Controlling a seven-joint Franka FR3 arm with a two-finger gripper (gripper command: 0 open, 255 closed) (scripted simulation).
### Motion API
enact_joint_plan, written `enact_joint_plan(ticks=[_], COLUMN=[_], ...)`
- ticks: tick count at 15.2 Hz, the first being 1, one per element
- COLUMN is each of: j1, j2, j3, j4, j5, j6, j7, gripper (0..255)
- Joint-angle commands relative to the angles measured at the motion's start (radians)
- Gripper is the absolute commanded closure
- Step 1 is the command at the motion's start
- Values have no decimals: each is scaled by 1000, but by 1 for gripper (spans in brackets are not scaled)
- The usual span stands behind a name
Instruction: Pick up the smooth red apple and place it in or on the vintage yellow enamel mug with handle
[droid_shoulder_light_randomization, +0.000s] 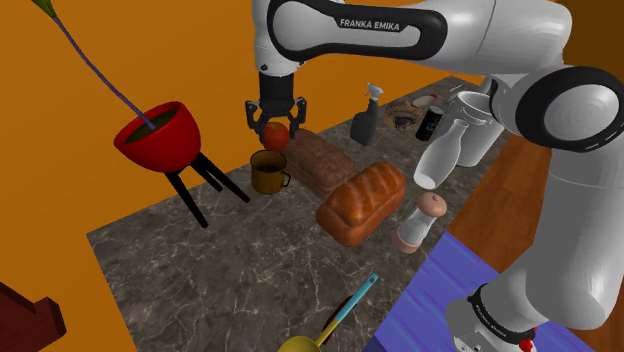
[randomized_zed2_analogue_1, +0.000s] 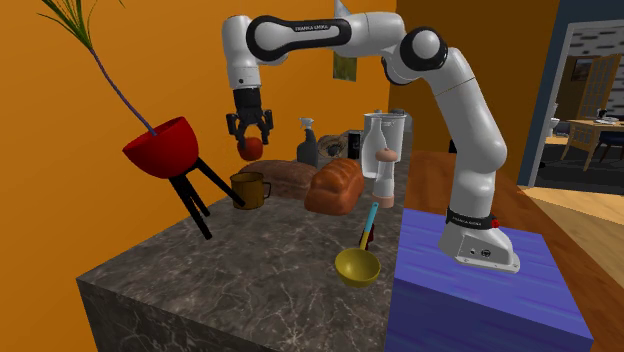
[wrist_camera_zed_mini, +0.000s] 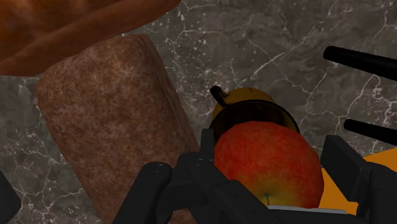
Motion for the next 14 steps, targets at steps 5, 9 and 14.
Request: enact_joint_plan(ticks=[5,9,14], j1=[-15,-21,-21], j2=[-7,-4,-3], j3=[-2,-4,-4], j4=[-93,-142,-146], j5=[1,-2,-2], j6=[85,137,141], j7=[1,4,4], gripper=[255,255,255])
